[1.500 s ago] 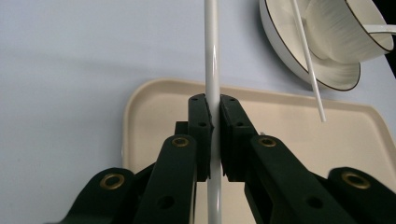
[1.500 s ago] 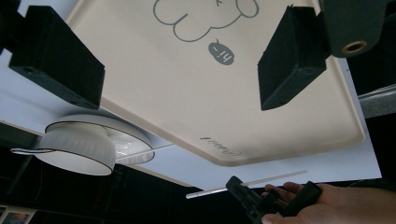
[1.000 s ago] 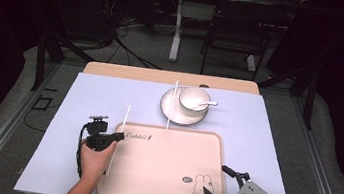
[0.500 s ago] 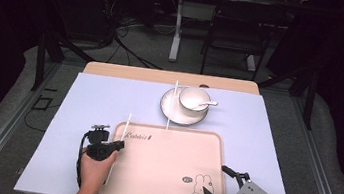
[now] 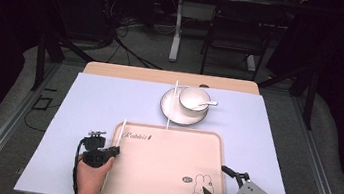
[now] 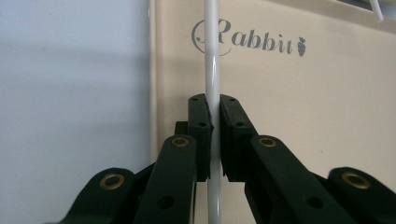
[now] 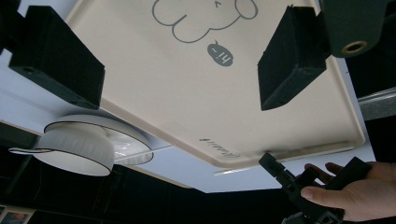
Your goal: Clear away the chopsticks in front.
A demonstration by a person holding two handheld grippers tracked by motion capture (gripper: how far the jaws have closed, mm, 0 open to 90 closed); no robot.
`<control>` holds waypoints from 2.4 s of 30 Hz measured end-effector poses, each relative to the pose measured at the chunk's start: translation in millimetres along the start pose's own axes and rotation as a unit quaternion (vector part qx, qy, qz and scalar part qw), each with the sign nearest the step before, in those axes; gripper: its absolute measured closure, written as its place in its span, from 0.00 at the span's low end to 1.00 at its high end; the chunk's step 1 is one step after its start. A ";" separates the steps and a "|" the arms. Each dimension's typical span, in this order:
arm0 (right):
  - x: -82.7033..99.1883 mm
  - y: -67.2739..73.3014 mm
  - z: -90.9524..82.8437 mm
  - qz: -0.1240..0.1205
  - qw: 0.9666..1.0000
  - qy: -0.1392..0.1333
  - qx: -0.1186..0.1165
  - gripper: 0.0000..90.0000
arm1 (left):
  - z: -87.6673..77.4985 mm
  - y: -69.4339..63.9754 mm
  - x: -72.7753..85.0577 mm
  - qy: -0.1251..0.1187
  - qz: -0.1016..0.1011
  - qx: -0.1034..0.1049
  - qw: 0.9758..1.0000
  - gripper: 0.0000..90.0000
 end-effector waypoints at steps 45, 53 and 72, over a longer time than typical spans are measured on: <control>0.6 -0.5 0.4 0.002 1.000 0.001 -0.001 0.16 | -1.2 -1.5 -3.1 -0.015 0.001 -0.008 1.000 0.85; 0.3 -0.2 0.1 0.000 1.000 0.001 -0.001 0.16 | -4.5 -3.8 -5.0 -0.030 0.016 0.005 0.999 0.69; 0.3 0.0 0.2 -0.001 1.000 0.002 0.000 0.16 | -9.3 -14.2 -14.9 -0.104 0.106 0.026 0.989 0.44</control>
Point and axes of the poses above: each handheld gripper's, and its own axes: z roughly forward along the jaws, x roughly out of its underside, y roughly to its left, the point moved 1 cm from there along z, roughly forward along the jaws, and after that the axes turned 3 degrees about -z, right-handed, at the moved point
